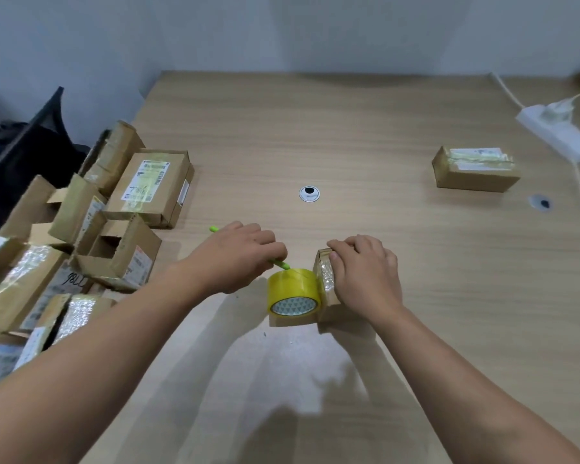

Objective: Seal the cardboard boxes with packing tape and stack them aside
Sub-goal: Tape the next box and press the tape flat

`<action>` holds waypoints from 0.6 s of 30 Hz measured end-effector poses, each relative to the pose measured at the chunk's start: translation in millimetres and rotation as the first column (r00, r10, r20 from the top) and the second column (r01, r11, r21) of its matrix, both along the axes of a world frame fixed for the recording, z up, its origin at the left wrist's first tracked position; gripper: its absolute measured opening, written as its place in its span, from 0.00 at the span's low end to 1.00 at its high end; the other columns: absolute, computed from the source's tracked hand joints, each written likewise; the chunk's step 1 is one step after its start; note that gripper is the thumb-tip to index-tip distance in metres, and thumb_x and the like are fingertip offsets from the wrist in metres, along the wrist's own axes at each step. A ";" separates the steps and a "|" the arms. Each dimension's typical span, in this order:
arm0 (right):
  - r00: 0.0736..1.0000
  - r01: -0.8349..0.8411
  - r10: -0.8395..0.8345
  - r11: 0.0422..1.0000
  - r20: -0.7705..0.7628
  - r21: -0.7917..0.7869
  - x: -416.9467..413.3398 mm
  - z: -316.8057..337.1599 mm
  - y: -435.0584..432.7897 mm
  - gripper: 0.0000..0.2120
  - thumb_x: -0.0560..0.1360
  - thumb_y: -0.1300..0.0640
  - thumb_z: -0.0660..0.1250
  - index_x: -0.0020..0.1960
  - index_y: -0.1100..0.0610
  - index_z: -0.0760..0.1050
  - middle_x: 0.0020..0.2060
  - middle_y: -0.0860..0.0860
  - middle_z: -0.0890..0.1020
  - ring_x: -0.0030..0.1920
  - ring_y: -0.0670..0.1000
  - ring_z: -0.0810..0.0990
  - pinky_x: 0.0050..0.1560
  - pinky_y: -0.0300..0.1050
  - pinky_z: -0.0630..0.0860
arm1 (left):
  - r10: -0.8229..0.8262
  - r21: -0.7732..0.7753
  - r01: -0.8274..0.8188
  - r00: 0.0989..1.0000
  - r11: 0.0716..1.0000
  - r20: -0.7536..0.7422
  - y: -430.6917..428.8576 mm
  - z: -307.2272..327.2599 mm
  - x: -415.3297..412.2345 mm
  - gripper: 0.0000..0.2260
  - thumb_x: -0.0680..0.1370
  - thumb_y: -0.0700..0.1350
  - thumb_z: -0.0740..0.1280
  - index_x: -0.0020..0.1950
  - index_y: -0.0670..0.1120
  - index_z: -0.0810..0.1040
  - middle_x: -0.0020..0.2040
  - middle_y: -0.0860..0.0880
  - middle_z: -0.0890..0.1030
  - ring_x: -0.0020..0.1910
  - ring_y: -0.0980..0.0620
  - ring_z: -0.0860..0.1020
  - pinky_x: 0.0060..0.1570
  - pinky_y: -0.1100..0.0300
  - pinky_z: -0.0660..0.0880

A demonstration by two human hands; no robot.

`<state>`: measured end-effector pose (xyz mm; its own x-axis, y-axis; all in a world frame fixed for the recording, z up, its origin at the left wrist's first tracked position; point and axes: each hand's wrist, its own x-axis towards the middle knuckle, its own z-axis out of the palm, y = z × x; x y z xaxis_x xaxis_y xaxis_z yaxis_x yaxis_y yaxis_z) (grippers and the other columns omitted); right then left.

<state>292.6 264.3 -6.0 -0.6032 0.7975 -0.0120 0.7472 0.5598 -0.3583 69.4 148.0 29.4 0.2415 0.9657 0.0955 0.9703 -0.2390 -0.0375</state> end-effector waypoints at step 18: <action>0.998 0.010 -0.007 0.998 -0.055 0.057 -0.8 -5.0 -1.5 0.13 0.83 0.49 0.59 0.63 0.44 0.77 0.58 0.47 0.76 0.66 0.51 0.69 0.68 0.53 0.59 | -0.117 0.263 0.133 0.990 0.956 -0.076 16.2 0.2 -11.2 0.07 0.78 0.40 0.65 0.52 0.50 0.79 0.46 0.50 0.79 0.42 0.44 0.76 0.46 0.52 0.67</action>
<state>291.7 262.8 -11.0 -0.5949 0.8010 0.0669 0.7323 0.5744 -0.3658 58.2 164.2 29.6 0.3714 0.8687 0.3277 0.9276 -0.3314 -0.1727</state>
